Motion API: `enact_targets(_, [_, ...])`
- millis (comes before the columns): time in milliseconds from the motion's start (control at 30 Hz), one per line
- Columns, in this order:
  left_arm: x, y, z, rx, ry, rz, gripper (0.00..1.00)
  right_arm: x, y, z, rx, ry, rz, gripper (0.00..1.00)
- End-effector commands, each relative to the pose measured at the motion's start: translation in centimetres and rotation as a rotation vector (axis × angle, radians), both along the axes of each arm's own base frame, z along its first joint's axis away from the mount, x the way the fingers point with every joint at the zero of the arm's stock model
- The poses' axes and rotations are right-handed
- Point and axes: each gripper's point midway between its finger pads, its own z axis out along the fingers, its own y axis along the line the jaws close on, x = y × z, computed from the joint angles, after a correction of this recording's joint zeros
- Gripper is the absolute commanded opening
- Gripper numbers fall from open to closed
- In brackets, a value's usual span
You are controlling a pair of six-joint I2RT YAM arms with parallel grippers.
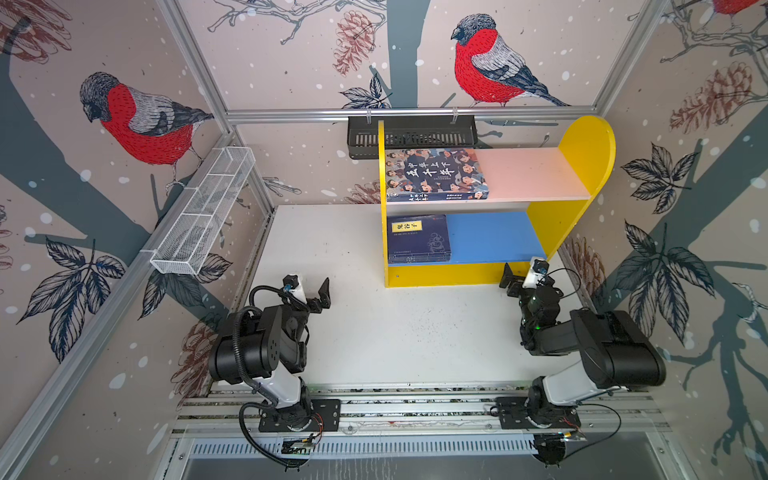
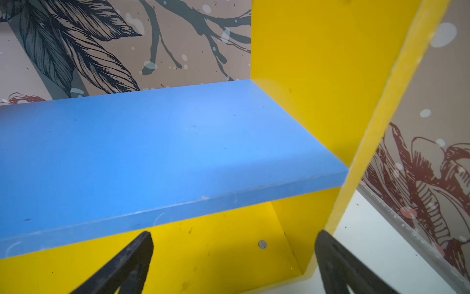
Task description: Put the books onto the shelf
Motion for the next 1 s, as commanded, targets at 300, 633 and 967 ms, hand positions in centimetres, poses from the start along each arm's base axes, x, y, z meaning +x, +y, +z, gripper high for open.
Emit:
enact_targets(300, [0.1, 0.0, 3.3, 0.035, -0.137, -0.002, 0.99, 0.1, -0.2, 0.4, -0.017, -0.012, -0.013, 1.0])
enact_targets(633, [0.0, -0.1, 3.2, 0.034, -0.135, -0.003, 0.99, 0.1, -0.2, 0.4, -0.017, -0.013, -0.012, 1.0])
enact_targets(967, [1.5, -0.1, 2.4, 0.056, -0.074, 0.02, 0.99, 0.1, -0.2, 0.4, -0.017, -0.012, -0.012, 1.0])
